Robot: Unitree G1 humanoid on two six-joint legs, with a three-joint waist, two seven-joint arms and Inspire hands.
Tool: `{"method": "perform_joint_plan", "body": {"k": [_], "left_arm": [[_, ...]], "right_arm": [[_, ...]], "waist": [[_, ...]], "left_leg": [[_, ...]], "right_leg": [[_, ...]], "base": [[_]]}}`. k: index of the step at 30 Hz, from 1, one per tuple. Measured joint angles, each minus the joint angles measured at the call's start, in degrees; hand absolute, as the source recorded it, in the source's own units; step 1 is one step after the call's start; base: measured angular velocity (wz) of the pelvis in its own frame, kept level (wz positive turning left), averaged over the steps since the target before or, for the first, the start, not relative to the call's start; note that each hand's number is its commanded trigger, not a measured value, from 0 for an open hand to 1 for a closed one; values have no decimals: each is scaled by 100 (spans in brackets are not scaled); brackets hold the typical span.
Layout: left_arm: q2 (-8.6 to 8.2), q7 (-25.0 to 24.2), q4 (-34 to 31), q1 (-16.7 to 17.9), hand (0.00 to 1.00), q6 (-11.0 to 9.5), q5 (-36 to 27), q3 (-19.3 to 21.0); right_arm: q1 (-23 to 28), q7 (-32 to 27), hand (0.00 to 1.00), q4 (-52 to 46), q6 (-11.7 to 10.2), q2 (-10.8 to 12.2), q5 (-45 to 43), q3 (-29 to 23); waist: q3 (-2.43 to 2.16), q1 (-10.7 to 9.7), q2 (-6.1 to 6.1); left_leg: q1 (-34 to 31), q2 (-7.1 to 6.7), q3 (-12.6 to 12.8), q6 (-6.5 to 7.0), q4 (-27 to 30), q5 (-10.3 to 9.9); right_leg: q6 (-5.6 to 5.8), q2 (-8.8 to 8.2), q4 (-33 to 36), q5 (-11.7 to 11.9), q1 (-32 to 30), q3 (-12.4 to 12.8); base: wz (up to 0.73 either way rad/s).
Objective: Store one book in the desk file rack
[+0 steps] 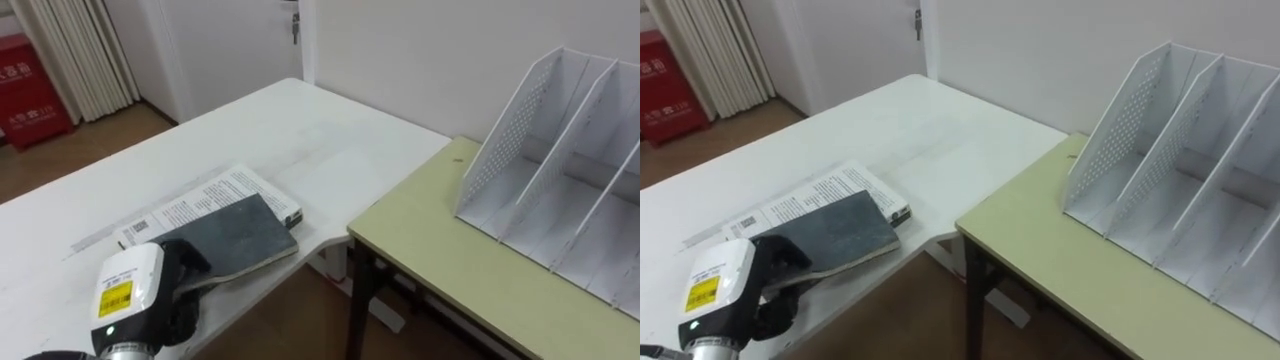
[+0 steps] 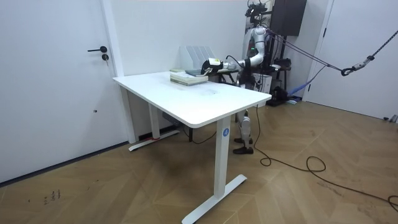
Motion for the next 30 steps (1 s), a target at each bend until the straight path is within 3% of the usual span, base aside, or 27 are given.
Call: {"method": "perform_joint_plan", "body": {"k": [14, 20, 25, 26, 27, 30], "left_arm": [[5, 11, 24, 3, 100, 4, -21, -8], [-3, 73, -19, -85, 100, -62, -540, 37], [2, -219, -333, -93, 100, -157, -1059, 126], [5, -299, -469, -94, 100, -167, -1233, 127], [9, -367, -587, -92, 100, -208, -1476, 138], [13, -513, -705, -97, 100, -406, -2291, 119]], "right_arm": [[4, -2, 0, -43, -2, -1, 33, 6], [-2, -17, 0, -251, -21, 0, 213, -7], [-34, -19, 0, -515, -333, -2, 229, 2], [-49, -12, 0, -532, -420, -4, 277, 2], [-49, 3, 0, -565, -494, -1, 352, 1], [-66, 46, 0, -861, -677, 48, 510, 29]], "waist": [[11, -3, -14], [11, 0, -10], [16, 10, -28], [46, 4, -45], [72, 21, -56], [71, 121, -48]], "left_leg": [[94, -1, 9, -1, 0, 1], [79, 1, 30, -1, 1, 1], [-85, 13, 28, 5, 32, 4], [-119, 20, 31, 11, 39, 8], [-126, 22, 50, 11, 39, 8], [-189, 26, 70, 12, 47, 8]], "right_leg": [[5, -26, -13, -31, 74, 47], [3, -23, -14, -29, 36, 67], [5, -31, -15, -20, -97, 71], [6, -32, -16, -19, -119, 76], [6, -34, -15, -19, -136, 92], [7, -31, -11, -15, -217, 140]], "base": [[0], [-1], [5], [9], [5], [-7]]}}
